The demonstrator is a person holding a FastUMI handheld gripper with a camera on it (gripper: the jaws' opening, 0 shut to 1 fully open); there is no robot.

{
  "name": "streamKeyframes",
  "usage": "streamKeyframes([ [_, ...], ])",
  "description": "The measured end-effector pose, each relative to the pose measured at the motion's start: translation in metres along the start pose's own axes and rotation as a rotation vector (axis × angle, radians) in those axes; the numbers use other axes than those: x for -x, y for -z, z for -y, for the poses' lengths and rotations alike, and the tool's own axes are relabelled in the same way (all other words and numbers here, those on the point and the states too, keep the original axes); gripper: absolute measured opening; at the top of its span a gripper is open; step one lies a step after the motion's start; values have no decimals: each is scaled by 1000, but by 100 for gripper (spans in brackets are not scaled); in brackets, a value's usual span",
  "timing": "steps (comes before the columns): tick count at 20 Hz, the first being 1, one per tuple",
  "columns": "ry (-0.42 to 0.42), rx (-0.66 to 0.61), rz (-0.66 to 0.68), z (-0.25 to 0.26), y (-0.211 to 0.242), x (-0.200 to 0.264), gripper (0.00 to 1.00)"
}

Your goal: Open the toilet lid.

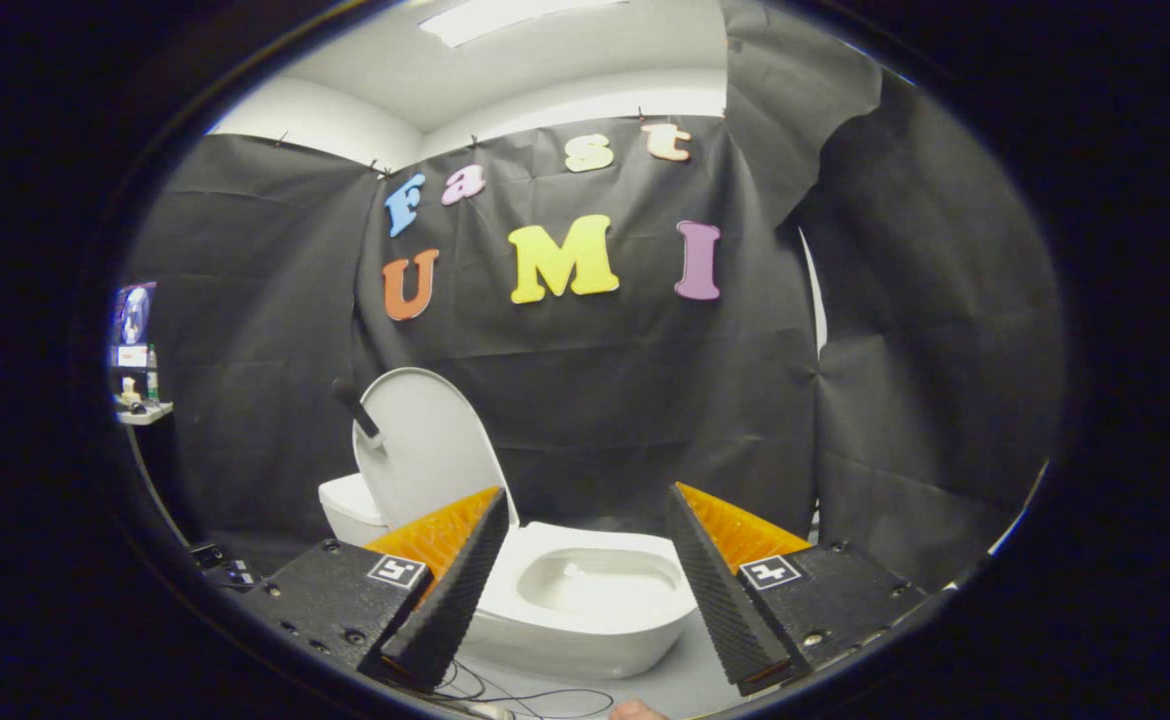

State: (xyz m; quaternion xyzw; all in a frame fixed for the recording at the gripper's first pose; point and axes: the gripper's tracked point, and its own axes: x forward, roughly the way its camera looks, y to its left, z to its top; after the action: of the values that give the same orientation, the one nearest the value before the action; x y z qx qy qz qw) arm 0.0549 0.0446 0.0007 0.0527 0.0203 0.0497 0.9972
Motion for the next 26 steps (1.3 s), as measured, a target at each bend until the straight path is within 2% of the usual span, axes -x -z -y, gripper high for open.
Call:
streamKeyframes([
  [1, 24, -8, 9, 6, 0, 1, 99],
  [6, 37, -9, 62, 22, -1, 23, 98],
  [12, -8, 6, 52, 11, 5, 25, 98],
  [18, -17, -38, 40, 17, 8, 22, 98],
  [21, -23, -37, 85, 17, -3, 25, 98],
  [26, -36, -30, 72, 10, 4, 23, 98],
])
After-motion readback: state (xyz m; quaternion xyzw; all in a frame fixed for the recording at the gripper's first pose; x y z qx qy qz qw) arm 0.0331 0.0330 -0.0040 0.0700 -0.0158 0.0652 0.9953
